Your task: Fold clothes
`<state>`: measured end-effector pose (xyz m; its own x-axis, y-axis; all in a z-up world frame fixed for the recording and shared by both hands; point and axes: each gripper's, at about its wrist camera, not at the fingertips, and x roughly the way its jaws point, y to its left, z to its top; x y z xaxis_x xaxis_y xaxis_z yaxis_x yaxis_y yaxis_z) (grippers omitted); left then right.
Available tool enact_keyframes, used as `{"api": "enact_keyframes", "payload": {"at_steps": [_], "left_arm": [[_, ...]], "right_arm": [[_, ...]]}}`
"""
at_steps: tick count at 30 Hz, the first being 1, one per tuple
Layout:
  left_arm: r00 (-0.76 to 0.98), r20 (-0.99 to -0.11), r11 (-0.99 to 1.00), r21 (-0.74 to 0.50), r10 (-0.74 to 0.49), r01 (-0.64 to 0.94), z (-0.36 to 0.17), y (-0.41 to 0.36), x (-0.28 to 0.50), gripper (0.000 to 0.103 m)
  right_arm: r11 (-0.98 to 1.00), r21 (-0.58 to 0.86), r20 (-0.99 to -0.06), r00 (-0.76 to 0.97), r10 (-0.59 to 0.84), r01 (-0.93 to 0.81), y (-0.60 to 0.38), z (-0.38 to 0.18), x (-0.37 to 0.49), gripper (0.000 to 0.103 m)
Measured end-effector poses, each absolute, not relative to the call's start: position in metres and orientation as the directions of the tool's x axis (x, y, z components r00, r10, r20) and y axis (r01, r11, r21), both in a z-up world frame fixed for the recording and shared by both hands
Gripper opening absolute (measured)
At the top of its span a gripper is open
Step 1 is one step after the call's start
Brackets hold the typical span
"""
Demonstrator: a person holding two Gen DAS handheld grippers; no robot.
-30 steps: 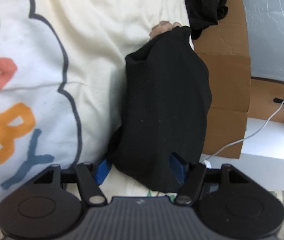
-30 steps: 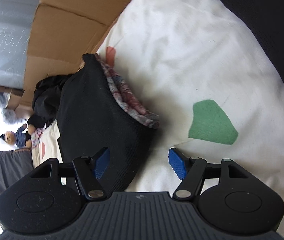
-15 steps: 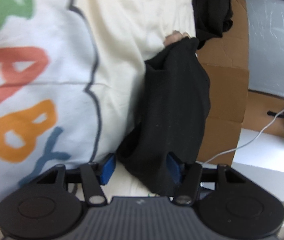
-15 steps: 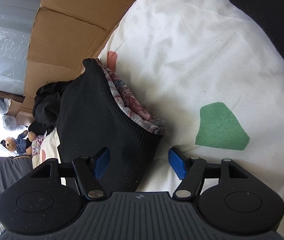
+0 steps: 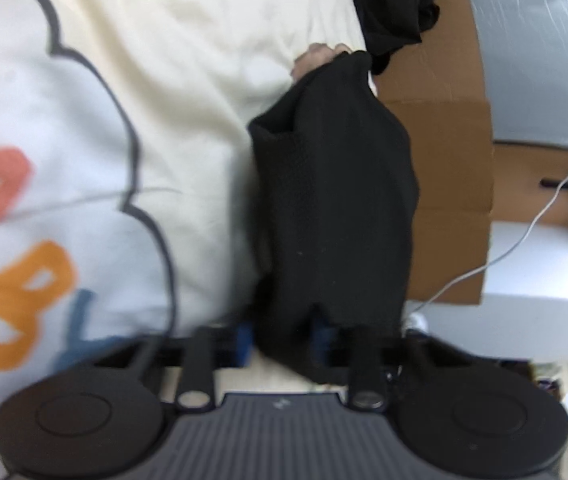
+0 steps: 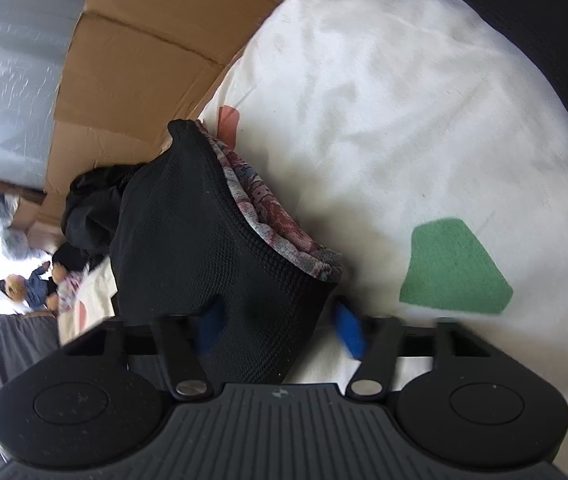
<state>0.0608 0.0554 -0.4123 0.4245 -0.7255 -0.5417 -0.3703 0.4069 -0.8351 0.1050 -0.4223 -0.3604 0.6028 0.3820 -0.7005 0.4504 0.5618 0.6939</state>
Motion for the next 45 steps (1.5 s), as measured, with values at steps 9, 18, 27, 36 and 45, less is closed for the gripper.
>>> {"api": "enact_keyframes", "payload": {"at_steps": [9, 18, 27, 36, 45], "left_arm": [[0.397, -0.561, 0.516, -0.827, -0.726, -0.224, -0.378, 0.044, 0.061, 0.005], [0.288, -0.595, 0.555, -0.804, -0.75, -0.214, -0.361, 0.021, 0.04, 0.004], [0.219, -0.622, 0.569, -0.779, -0.751, -0.263, -0.373, -0.003, 0.028, 0.005], [0.147, -0.673, 0.6, -0.722, -0.725, -0.344, -0.372, 0.002, 0.031, 0.052], [0.155, -0.749, 0.688, -0.656, -0.644, -0.31, -0.336, 0.023, 0.05, 0.056]], "right_arm": [[0.65, 0.656, -0.713, 0.599, 0.366, 0.383, -0.42, -0.344, 0.108, 0.012], [0.678, 0.625, -0.734, 0.588, 0.341, 0.387, -0.437, -0.333, 0.095, 0.012], [0.681, 0.602, -0.758, 0.567, 0.323, 0.417, -0.458, -0.33, 0.072, 0.012], [0.649, 0.603, -0.772, 0.546, 0.327, 0.463, -0.461, -0.338, 0.07, 0.027], [0.627, 0.604, -0.778, 0.536, 0.328, 0.493, -0.448, -0.335, 0.061, 0.054]]}}
